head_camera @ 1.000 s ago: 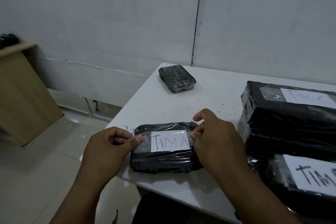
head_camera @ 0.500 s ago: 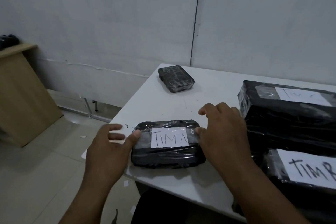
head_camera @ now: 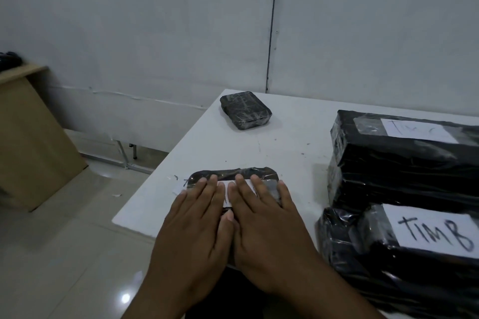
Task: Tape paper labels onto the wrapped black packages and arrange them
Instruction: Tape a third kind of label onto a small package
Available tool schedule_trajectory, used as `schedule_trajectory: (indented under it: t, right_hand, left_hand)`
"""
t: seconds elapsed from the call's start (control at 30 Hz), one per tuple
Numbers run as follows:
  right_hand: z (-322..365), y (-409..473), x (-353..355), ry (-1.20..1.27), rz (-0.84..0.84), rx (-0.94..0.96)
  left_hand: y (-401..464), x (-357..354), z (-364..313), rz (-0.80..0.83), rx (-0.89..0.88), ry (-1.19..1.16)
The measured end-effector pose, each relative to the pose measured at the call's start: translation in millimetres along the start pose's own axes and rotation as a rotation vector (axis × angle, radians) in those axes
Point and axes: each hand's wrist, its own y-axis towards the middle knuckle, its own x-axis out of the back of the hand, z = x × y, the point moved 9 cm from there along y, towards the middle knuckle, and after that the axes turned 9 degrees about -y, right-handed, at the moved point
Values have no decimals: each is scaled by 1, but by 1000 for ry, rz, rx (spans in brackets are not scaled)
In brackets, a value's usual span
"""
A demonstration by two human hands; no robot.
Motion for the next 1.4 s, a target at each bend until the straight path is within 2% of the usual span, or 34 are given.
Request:
schedule_trajectory:
  t: [0.17, 0.27, 0.47, 0.77, 1.03, 1.23, 1.4]
  right_hand:
    - [-3, -2, 4, -53, 26, -64]
    - [-6, -4, 5, -84, 133, -104]
    - [-11, -9, 2, -185, 234, -182]
    - [-12, -10, 3, -219, 307, -231]
    - [-10, -12, 4, -154, 218, -126]
    - [-18, -17, 9, -202, 289, -264]
    - [-29, -21, 19, -250, 381, -338]
  left_hand:
    - [0, 4, -4, 63, 151, 75]
    - [-2, 6, -6, 82, 216, 111]
    - [-6, 2, -3, 89, 307, 154]
    - [-7, 3, -3, 68, 325, 124]
    - [-16, 2, 0, -43, 371, -121]
    - [-10, 7, -4, 5, 351, -237]
    - [0, 6, -3, -23, 296, -344]
